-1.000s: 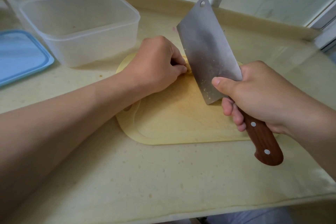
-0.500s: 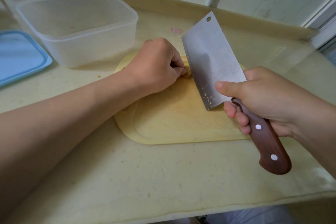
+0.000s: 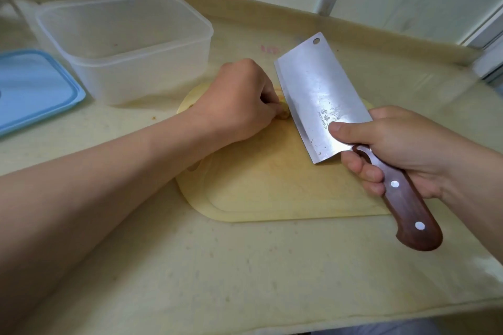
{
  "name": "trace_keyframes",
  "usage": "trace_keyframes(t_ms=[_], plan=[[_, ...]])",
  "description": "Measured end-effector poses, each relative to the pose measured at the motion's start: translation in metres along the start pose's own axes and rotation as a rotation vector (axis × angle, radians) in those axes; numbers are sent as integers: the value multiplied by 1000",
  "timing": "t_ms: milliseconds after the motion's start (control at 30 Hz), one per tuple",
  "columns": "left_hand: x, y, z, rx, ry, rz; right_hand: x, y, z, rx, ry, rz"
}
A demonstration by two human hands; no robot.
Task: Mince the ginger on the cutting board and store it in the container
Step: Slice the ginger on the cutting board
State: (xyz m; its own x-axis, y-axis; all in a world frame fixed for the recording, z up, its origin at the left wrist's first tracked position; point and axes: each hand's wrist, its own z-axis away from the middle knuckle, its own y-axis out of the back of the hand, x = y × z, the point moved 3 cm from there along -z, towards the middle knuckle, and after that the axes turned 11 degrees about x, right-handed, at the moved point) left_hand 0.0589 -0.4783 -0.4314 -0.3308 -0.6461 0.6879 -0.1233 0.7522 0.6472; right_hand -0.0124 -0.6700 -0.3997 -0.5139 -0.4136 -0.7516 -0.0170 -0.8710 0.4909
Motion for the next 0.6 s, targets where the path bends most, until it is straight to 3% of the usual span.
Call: trace_keyframes(t_ms=[600], plan=[[-6, -2, -5, -8, 79, 79, 8, -1, -12, -121, -72, -120]])
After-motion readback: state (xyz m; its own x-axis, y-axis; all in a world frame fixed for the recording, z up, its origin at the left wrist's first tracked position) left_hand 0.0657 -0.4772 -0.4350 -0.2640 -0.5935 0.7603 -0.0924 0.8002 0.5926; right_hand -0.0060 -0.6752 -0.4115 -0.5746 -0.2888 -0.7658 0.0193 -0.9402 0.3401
